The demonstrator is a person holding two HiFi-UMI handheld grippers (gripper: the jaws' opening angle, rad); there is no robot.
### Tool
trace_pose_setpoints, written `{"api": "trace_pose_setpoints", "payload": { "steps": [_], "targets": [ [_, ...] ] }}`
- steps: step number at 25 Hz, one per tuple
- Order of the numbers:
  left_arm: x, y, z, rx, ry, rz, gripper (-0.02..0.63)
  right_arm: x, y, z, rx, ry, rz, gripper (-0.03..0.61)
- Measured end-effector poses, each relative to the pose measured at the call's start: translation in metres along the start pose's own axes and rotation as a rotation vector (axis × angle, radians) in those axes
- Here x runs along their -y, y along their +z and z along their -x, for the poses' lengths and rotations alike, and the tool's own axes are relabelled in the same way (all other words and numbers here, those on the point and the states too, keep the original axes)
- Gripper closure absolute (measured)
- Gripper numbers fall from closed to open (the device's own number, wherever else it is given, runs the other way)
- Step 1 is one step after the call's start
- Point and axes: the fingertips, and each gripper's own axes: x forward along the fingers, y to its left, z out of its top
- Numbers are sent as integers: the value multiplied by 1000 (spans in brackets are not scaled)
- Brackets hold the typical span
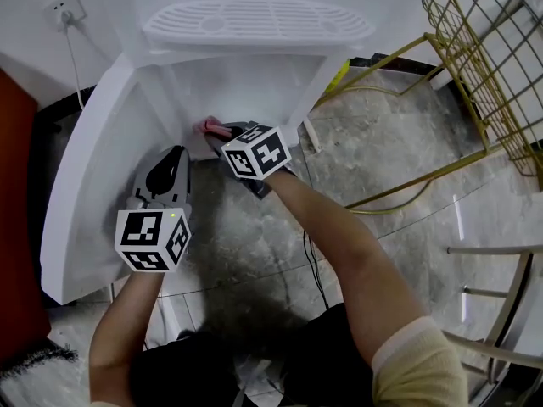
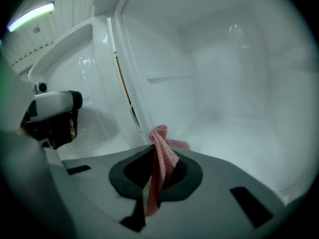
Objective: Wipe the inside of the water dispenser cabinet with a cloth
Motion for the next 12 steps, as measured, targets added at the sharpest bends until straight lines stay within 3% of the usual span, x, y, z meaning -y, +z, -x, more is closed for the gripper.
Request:
{"api": "trace_pose_setpoints", "payload": {
  "steps": [7,12],
  "targets": [
    [4,1,6,-11,2,-14,595,2,10,30,25,-24,6,549],
    [14,5,0,1,-7,-13,595,6,30,65,67,-87,105,549]
  ]
}}
